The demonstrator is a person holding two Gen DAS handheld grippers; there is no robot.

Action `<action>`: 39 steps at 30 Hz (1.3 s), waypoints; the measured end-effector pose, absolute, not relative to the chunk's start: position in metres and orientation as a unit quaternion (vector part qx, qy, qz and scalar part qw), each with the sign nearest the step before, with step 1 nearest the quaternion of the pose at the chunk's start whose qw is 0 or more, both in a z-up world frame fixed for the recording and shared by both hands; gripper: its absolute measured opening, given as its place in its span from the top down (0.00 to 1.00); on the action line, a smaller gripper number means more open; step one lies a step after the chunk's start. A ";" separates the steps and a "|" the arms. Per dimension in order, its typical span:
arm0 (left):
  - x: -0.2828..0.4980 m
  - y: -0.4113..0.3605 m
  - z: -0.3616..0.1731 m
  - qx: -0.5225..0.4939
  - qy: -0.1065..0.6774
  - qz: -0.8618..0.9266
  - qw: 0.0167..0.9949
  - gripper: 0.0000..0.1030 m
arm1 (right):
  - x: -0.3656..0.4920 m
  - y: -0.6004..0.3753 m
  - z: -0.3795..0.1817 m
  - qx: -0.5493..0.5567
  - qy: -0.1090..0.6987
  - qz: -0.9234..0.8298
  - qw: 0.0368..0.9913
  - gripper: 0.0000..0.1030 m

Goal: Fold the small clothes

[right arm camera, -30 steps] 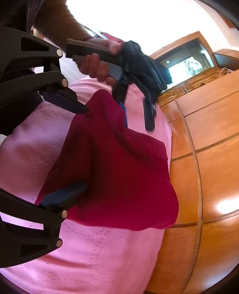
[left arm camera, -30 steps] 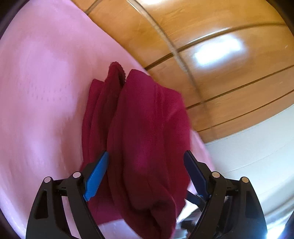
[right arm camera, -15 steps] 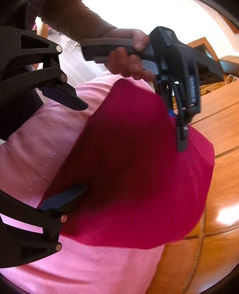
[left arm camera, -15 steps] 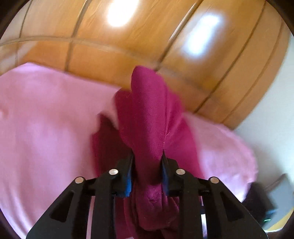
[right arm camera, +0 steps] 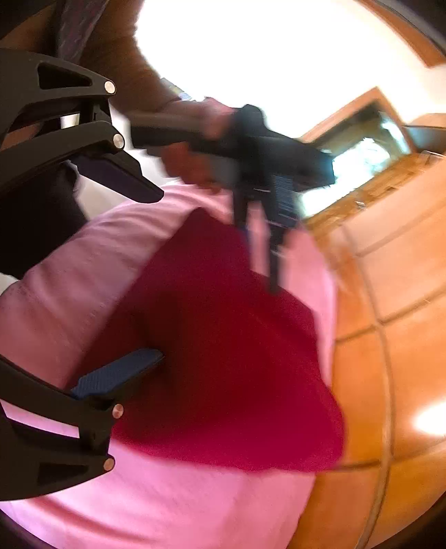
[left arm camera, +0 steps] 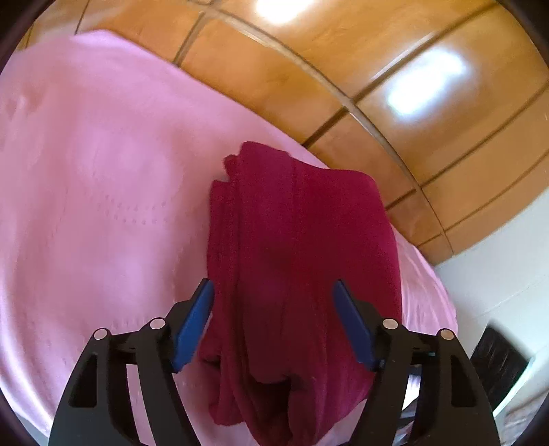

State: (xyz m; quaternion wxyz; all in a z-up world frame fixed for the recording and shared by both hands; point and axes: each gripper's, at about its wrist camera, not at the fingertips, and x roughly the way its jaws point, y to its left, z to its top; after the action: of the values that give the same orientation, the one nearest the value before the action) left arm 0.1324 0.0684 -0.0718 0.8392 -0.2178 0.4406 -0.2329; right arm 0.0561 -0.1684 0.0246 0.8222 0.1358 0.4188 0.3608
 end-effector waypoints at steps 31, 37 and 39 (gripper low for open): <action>0.143 0.055 -0.094 -0.127 0.439 -0.206 0.865 0.28 | 0.173 -0.210 0.000 0.253 0.403 0.228 0.849 0.07; 0.135 0.043 -0.089 -0.076 0.423 -0.205 0.879 0.26 | 0.167 -0.231 -0.024 0.304 0.431 0.226 0.819 0.07; 0.136 0.046 -0.090 -0.081 0.423 -0.206 0.879 0.26 | 0.168 -0.233 -0.029 0.316 0.438 0.236 0.808 0.07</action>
State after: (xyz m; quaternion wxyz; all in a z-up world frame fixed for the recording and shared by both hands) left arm 0.1364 0.0461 -0.0895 0.8786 -0.0813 0.4234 -0.2056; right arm 0.1684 -0.2327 -0.0291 0.8078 0.3161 0.4378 0.2364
